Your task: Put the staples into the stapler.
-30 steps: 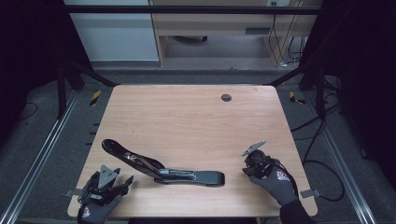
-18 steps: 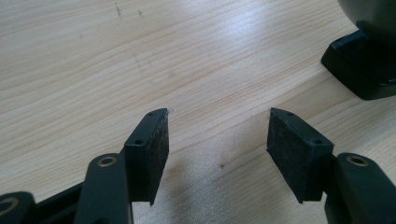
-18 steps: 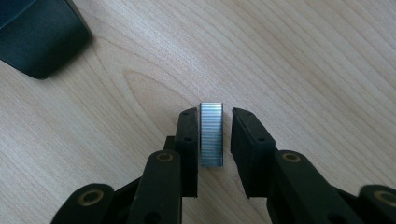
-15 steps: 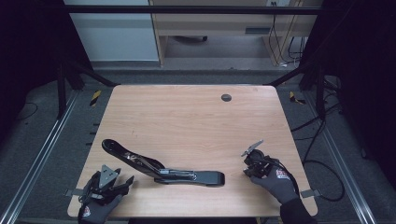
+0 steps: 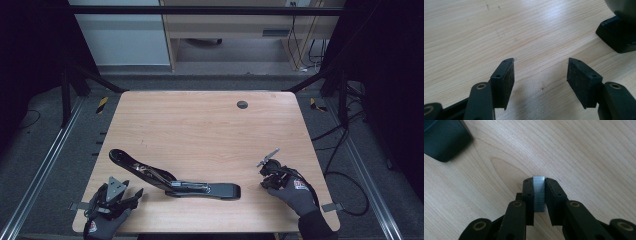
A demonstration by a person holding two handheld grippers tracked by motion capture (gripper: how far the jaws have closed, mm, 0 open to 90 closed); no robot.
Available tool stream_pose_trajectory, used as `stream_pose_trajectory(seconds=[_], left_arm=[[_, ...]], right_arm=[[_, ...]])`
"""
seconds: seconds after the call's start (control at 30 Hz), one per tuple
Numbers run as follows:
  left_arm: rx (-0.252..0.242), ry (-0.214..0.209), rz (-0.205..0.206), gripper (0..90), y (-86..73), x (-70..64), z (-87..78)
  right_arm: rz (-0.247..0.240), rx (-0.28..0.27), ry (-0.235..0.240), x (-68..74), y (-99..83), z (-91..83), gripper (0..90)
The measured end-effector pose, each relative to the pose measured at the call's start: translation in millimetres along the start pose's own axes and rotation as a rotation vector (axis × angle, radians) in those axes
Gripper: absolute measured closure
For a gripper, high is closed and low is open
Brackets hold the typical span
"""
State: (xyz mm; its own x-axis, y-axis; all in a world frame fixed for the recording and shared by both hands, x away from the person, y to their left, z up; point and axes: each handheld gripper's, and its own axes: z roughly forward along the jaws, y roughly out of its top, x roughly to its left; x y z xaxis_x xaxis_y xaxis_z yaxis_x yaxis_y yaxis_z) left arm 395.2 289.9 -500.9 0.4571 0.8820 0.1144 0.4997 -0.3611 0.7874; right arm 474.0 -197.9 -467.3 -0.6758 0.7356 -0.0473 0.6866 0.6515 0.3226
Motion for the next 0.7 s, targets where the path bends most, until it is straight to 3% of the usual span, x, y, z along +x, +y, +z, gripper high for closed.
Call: stream_pose_trajectory(seconds=[0.17, 0.5, 0.7], left_arm=[[0.001, 0.004, 0.006, 38.4, 0.4, -0.3, -0.5], [0.003, -0.001, 0.000, 38.4, 0.4, -0.4, 0.3], [0.004, -0.003, -0.001, 38.5, 0.6, 0.0, 0.6]], right_arm=[[-0.003, -0.035, 0.006, 0.1, -1.0, -7.2, 78.3], [-0.060, -0.174, 0.033, 3.0, -2.2, -30.2, 78.3], [-0.074, -0.215, 0.045, 9.1, 5.2, -39.6, 78.3]])
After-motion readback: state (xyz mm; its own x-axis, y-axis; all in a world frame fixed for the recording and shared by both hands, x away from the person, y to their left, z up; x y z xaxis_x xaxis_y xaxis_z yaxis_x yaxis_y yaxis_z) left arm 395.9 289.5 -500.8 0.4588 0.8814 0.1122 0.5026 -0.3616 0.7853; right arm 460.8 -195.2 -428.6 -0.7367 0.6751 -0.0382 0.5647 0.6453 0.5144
